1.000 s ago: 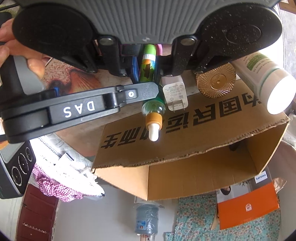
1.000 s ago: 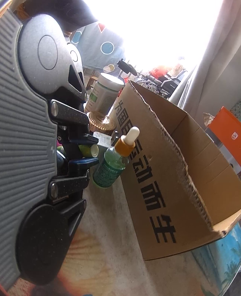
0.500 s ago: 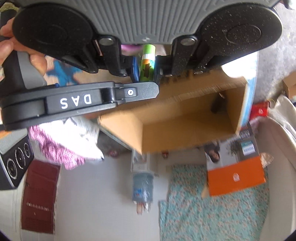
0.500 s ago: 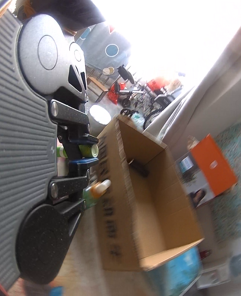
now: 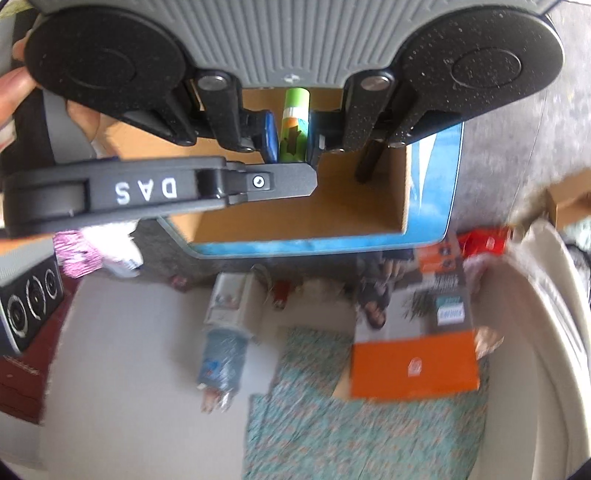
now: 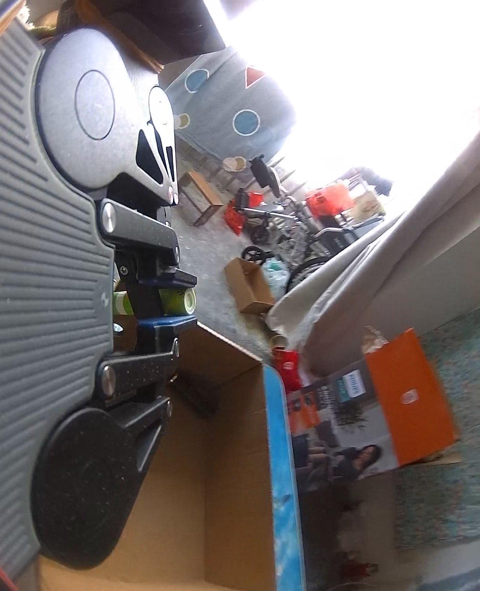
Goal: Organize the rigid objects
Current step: 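Carry the green battery into the box and open the right tool, then move the open right tool back to the pink cup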
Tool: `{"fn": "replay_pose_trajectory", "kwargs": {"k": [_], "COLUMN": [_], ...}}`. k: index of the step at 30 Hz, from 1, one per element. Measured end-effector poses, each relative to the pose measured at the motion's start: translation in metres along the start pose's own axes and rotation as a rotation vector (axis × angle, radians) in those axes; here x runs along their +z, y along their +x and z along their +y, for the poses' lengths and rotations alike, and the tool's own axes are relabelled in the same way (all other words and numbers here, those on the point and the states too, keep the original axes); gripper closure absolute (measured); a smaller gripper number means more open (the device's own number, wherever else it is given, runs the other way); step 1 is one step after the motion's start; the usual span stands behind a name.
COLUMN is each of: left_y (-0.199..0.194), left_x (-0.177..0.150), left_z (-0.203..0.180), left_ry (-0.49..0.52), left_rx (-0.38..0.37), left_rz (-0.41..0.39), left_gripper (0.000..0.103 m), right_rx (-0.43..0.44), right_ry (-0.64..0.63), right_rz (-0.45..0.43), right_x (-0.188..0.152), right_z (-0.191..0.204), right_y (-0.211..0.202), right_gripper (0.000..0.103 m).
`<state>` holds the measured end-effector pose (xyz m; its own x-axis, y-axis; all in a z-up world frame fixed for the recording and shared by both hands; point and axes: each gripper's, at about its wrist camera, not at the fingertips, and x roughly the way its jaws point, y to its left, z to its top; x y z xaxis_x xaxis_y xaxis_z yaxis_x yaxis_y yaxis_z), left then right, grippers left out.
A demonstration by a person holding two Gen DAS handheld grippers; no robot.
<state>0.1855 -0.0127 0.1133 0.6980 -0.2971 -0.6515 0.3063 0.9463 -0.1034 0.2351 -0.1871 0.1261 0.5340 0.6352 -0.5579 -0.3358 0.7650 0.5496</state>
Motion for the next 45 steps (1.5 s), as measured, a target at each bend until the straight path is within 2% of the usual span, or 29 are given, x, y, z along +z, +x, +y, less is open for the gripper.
{"fn": "replay_pose_trajectory", "kwargs": {"k": [6, 11, 13, 14, 17, 20, 23, 27, 32, 40, 45], "left_y": [0.055, 0.077, 0.083, 0.085, 0.086, 0.083, 0.078, 0.067, 0.042, -0.007, -0.036], "left_x": [-0.006, -0.016, -0.018, -0.019, -0.020, -0.020, -0.018, -0.015, -0.011, -0.013, -0.030], "left_z": [0.020, 0.030, 0.034, 0.036, 0.036, 0.037, 0.035, 0.037, 0.031, 0.017, 0.008], "left_ry": [-0.027, -0.037, -0.043, -0.047, -0.035, -0.038, -0.032, -0.048, -0.045, -0.039, -0.038], "left_rx": [0.030, 0.042, 0.026, 0.021, 0.010, 0.010, 0.041, 0.039, 0.025, -0.005, -0.034], "left_rz": [0.138, 0.229, 0.264, 0.274, 0.276, 0.271, 0.242, 0.210, 0.143, 0.047, 0.023], "left_gripper": [0.086, 0.086, 0.080, 0.076, 0.076, 0.073, 0.061, 0.060, 0.054, 0.049, 0.046], "right_rx": [-0.030, -0.036, -0.034, -0.033, -0.054, -0.061, -0.060, -0.054, -0.034, 0.035, 0.085], "right_ry": [0.121, 0.195, 0.217, 0.218, 0.224, 0.249, 0.259, 0.284, 0.293, 0.293, 0.281], "right_rz": [0.189, 0.326, 0.382, 0.410, 0.474, 0.505, 0.485, 0.448, 0.372, 0.200, 0.086], "right_x": [0.010, 0.008, 0.009, 0.009, 0.010, 0.009, 0.011, 0.014, 0.020, 0.018, 0.006], "right_z": [-0.039, -0.060, -0.067, -0.068, -0.076, -0.080, -0.077, -0.079, -0.079, -0.062, -0.058], "right_y": [0.066, 0.114, 0.132, 0.141, 0.167, 0.187, 0.193, 0.186, 0.156, 0.073, -0.006], "right_gripper": [0.088, 0.088, 0.088, 0.088, 0.086, 0.086, 0.084, 0.078, 0.075, 0.074, 0.074]}}
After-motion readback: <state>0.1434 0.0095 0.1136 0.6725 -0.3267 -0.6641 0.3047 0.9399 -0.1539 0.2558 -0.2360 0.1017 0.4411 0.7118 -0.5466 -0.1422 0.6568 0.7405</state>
